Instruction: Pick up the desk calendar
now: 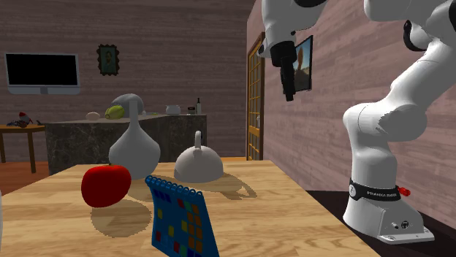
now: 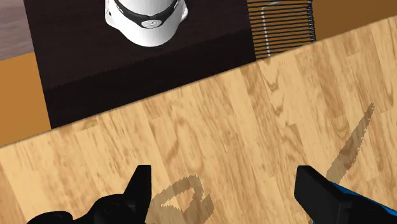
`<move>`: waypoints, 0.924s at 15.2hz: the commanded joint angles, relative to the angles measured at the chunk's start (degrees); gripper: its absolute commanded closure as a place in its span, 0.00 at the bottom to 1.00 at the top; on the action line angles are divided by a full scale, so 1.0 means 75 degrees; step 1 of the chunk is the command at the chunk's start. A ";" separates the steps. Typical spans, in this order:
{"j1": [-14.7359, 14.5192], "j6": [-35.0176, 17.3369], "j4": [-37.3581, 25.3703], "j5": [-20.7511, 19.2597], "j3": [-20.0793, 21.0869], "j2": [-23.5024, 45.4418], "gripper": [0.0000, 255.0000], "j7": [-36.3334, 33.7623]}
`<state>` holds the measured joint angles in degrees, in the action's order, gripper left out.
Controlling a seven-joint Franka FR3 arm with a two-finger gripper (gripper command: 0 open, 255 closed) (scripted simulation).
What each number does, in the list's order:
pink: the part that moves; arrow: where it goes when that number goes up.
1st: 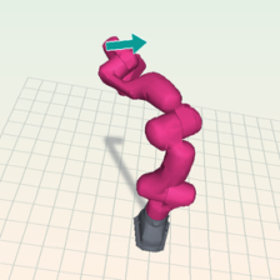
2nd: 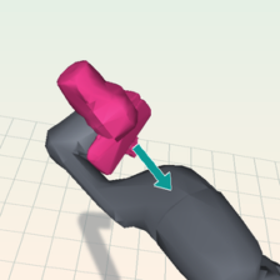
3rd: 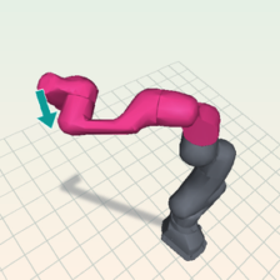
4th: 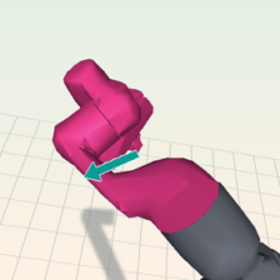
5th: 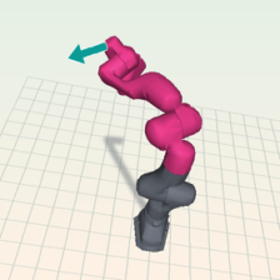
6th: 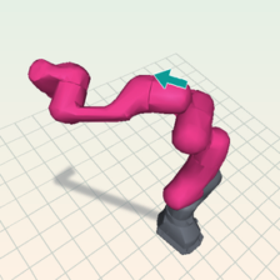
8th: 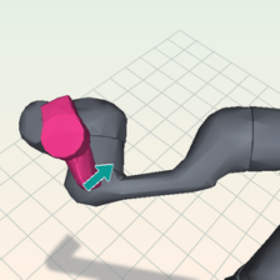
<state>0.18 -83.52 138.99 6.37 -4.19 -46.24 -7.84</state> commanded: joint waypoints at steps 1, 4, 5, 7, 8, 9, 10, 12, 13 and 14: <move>0.0000 0.0000 0.0000 0.0000 0.0000 0.0000 0.00 0.0000; -0.0113 -0.0525 0.0041 0.0321 0.0622 0.0299 0.00 -0.0718; -0.0149 -0.0703 0.0031 0.0413 0.0826 0.0428 0.00 -0.0956; -0.0209 -0.1061 -0.0028 0.0571 0.1230 0.0729 0.00 -0.1428; -0.0234 -0.1240 -0.0076 0.0636 0.1429 0.0899 0.00 -0.1664; -0.0255 -0.1417 -0.0136 0.0689 0.1625 0.1082 0.00 -0.1901; -0.0272 -0.1592 -0.0209 0.0730 0.1820 0.1278 0.00 -0.2139; -0.0286 -0.1933 -0.0390 0.0775 0.2205 0.1704 0.00 -0.2619; -0.0286 -0.2097 -0.0499 0.0776 0.2394 0.1934 0.00 -0.2863; -0.0281 -0.2257 -0.0620 0.0762 0.2581 0.2173 0.00 -0.3111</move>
<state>-1.88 -99.45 135.67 12.04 13.59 -31.84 -28.94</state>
